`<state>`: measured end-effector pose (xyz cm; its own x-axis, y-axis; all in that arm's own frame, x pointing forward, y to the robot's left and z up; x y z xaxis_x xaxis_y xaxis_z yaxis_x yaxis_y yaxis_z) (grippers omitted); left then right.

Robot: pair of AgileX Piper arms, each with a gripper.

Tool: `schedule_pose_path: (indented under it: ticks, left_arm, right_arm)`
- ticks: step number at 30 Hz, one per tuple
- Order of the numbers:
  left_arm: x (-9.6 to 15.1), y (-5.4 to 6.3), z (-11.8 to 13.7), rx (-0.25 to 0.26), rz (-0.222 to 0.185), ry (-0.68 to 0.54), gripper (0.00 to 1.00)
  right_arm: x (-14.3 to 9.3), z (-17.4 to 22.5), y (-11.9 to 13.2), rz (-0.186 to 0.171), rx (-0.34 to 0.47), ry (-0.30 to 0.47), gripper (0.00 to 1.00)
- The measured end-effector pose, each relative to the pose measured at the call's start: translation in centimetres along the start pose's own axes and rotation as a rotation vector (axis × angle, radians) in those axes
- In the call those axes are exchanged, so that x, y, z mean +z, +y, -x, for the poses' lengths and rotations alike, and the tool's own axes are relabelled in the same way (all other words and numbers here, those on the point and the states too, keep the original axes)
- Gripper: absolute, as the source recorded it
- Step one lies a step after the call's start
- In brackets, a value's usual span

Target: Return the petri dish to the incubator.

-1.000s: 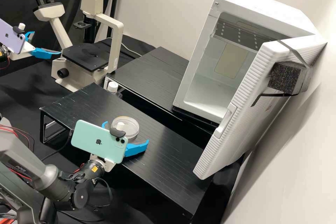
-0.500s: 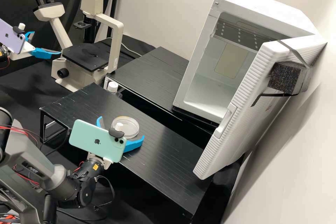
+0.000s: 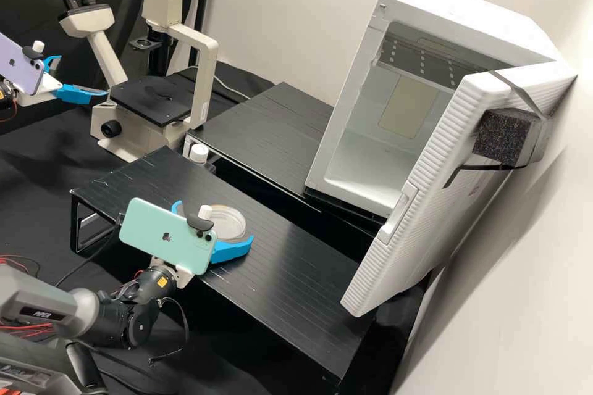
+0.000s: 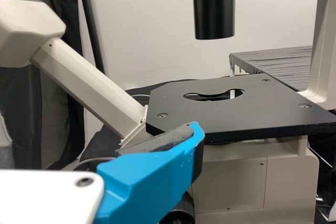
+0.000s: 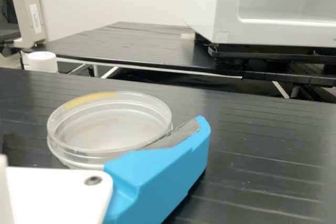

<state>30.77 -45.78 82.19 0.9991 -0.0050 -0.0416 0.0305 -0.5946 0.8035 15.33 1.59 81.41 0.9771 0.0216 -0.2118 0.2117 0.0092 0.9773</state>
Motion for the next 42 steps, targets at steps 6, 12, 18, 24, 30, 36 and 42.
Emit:
schedule_pose_path:
  ticks: [6,12,18,24,30,36,42]
  left_arm:
    - [0.0,0.0,0.0,0.000,0.000,0.000,1.00]
    - [0.0,0.0,0.0,0.000,0.000,0.000,1.00]
    - [0.0,0.0,0.0,0.000,0.000,0.000,1.00]
    - [0.0,0.0,0.0,0.000,0.000,0.000,1.00]
    - [0.0,0.0,0.0,0.000,0.000,0.000,1.00]
    - [0.0,0.0,0.0,0.000,0.000,0.000,1.00]
    - [0.0,0.0,0.0,0.000,0.000,0.000,1.00]
  right_arm:
    - [0.2,-0.7,-0.2,0.009,0.019,-0.024,1.00]
    - [0.6,-1.3,-0.3,0.008,0.049,-0.069,1.00]
    - [0.7,-1.5,-0.4,0.002,0.055,-0.068,0.00]
    - [0.7,-1.6,-0.4,-0.002,0.059,-0.060,0.00]
    - [0.7,-1.6,-0.3,-0.010,0.069,-0.064,0.00]
    - [0.9,-1.6,-0.3,-0.014,0.073,-0.070,0.00]
    - [0.9,-1.6,-0.3,-0.014,0.074,-0.071,0.00]
